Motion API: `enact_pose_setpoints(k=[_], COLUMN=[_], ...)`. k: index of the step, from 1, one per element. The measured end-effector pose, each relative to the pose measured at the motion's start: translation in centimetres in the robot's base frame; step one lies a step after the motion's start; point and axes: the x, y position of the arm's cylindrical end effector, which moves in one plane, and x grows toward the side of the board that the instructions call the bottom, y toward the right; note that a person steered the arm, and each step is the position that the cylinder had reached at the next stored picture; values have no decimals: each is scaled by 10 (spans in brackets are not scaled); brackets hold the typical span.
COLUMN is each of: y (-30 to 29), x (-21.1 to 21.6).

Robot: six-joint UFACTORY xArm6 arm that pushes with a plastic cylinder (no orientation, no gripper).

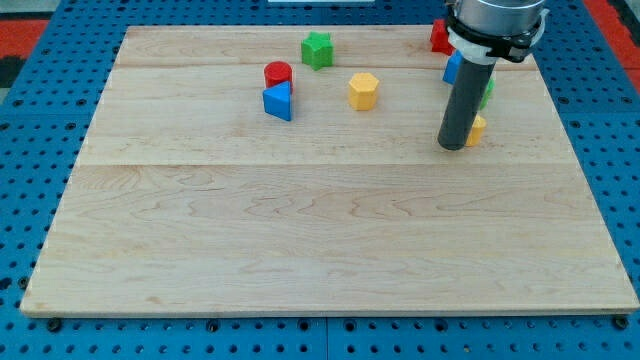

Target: Move the yellow hexagon parallel left of the yellow heart

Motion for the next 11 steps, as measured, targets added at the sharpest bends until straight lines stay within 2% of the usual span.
enact_pose_setpoints(k=[1,2,3,4,6,7,8,9,10,11], y=[19,22,-92,-98,-148,-127,-77,-73,-68,-69], x=[-8,38,36,-10,-92,-106,-100,-131,-102,-44])
